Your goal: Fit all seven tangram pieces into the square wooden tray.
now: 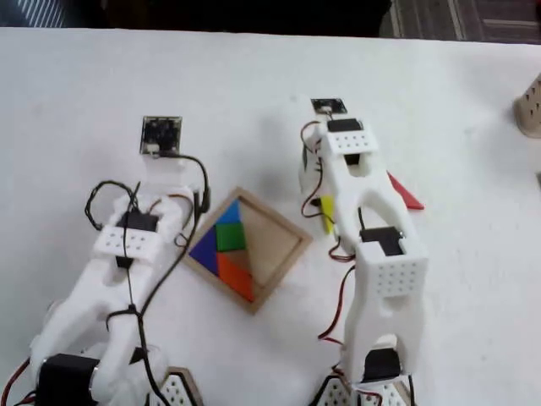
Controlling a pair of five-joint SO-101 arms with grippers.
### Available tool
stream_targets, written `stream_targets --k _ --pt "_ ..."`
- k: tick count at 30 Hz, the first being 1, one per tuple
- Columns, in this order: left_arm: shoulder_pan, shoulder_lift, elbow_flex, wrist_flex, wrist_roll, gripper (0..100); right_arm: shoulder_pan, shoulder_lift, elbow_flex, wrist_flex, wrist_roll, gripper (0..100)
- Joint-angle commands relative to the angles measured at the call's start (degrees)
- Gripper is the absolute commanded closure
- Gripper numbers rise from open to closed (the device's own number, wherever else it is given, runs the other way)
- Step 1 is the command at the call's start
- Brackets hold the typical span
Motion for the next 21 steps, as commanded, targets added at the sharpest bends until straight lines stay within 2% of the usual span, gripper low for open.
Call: stream_targets --k 1,18,21 --pt "-0.5 -0.4 -3.2 -1.8 -0.7 82 0.3 -2.1 -0.2 -0.7 -0.5 69.7" --pt "-0.6 -0.2 -3.2 -1.8 -0.7 82 0.4 -2.0 -1.2 -2.5 2.8 69.9" --pt "-0.6 -0.2 -3.2 -1.8 -0.7 82 0.4 -1.1 -1.5 -2.6 2.8 74.9"
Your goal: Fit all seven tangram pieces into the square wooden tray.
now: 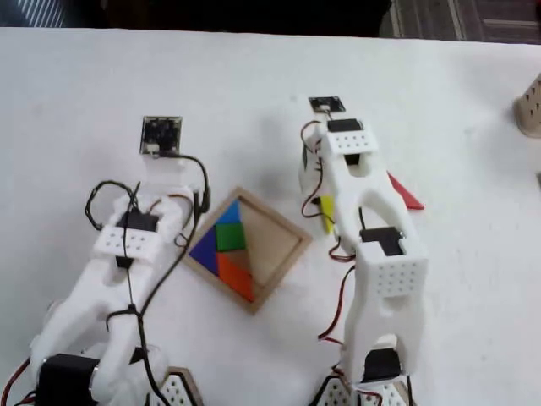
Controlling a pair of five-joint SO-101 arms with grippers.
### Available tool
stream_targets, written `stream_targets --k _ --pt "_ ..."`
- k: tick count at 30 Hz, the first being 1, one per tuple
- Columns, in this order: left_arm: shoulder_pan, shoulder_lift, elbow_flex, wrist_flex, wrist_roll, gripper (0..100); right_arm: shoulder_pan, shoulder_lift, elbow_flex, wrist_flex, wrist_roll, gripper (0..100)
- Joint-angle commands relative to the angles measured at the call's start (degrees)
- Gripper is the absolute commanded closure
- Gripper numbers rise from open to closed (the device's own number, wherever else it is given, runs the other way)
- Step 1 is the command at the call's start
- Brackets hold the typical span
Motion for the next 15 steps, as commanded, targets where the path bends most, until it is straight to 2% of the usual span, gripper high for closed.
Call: stream_targets --k 1,4,15 --pt "-0.6 -0.2 -3.2 -1.8 -0.7 82 0.4 -0.6 -1.7 -1.2 0.7 77.3" --pt "-0.6 -0.2 -3.2 -1.8 -0.7 82 0.4 0.0 -2.2 -1.1 0.7 82.2" --pt "-0.6 -0.2 -3.2 -1.8 -0.7 82 1.0 -0.2 -2.9 -0.8 0.6 82.8"
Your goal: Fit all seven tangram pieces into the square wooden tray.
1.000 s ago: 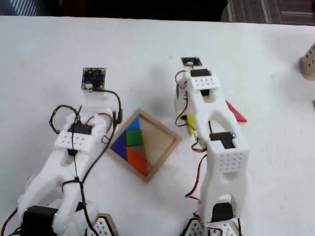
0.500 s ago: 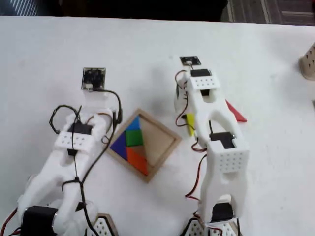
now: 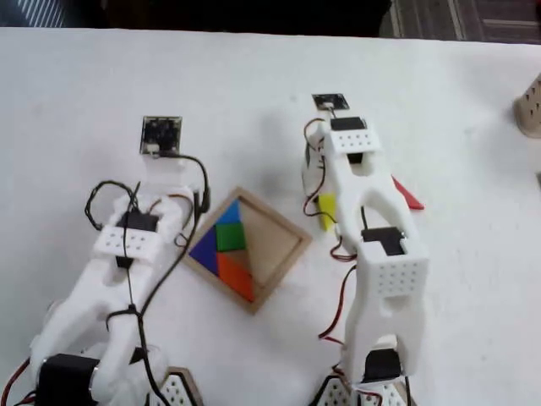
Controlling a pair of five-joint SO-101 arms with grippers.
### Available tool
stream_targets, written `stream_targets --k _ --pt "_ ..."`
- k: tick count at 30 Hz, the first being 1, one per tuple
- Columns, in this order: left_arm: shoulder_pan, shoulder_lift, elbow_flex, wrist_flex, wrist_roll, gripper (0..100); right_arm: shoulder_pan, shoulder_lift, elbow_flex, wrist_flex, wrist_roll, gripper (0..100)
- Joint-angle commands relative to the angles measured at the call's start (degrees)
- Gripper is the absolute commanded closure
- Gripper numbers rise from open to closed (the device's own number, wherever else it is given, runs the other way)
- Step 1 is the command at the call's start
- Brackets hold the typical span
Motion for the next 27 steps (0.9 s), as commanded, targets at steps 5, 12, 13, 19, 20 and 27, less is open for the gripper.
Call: stream_targets --k 5,12,13,19,20,27 --pt "-0.6 -0.2 -3.2 -1.8 -0.7 82 0.3 -1.5 -2.8 0.7 1.1 82.7" --pt "-0.6 -0.2 -3.2 -1.8 -0.7 82 0.3 -5.2 -1.5 1.8 1.1 82.6" --pt "-0.6 -0.2 -3.2 -1.8 -0.7 82 0.2 -5.8 -1.1 1.8 1.1 82.6" --pt "-0.6 -0.2 -3.2 -1.8 -0.7 82 0.0 -10.3 2.6 1.5 1.1 82.6" --pt "-0.6 -0.2 -3.2 -1.8 -0.7 82 0.0 -10.9 3.3 1.0 1.1 82.6" --pt "-0.6 -0.2 -3.2 -1.8 -0.7 82 -0.1 -13.1 6.0 -3.5 1.1 80.7"
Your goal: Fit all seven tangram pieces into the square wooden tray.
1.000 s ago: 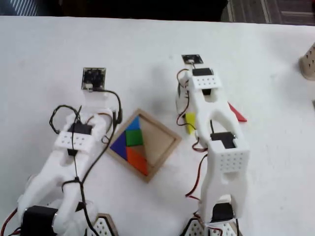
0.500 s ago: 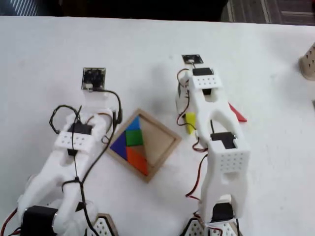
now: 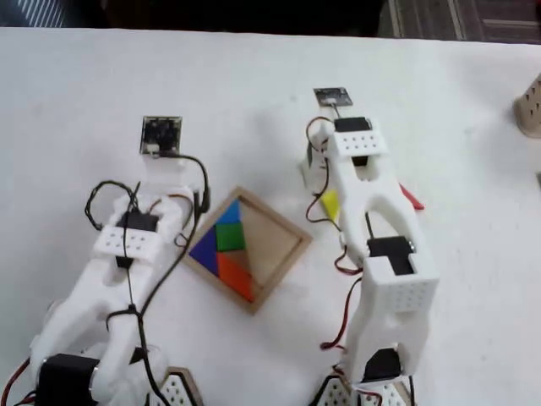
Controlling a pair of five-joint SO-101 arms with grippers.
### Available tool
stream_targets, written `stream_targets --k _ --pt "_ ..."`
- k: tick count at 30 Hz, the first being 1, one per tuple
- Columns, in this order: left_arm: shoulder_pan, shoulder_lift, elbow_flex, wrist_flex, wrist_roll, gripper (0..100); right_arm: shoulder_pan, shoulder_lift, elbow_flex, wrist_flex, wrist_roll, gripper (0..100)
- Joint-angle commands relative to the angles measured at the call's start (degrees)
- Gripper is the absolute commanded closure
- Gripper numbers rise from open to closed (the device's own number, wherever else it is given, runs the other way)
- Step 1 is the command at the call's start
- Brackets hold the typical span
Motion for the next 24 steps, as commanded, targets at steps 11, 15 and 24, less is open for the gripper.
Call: stream_targets --k 11,15,24 --pt "-0.6 -0.2 -3.2 -1.8 -0.7 82 -1.6 0.7 -0.4 -7.3 14.3 64.7" --pt "-0.6 -0.1 -3.2 -1.8 -0.7 82 -2.5 2.9 -0.4 -7.4 17.2 64.7" --pt "-0.6 -0.1 -3.2 -1.8 -0.7 82 -2.4 3.6 -0.4 -7.5 17.7 64.8"
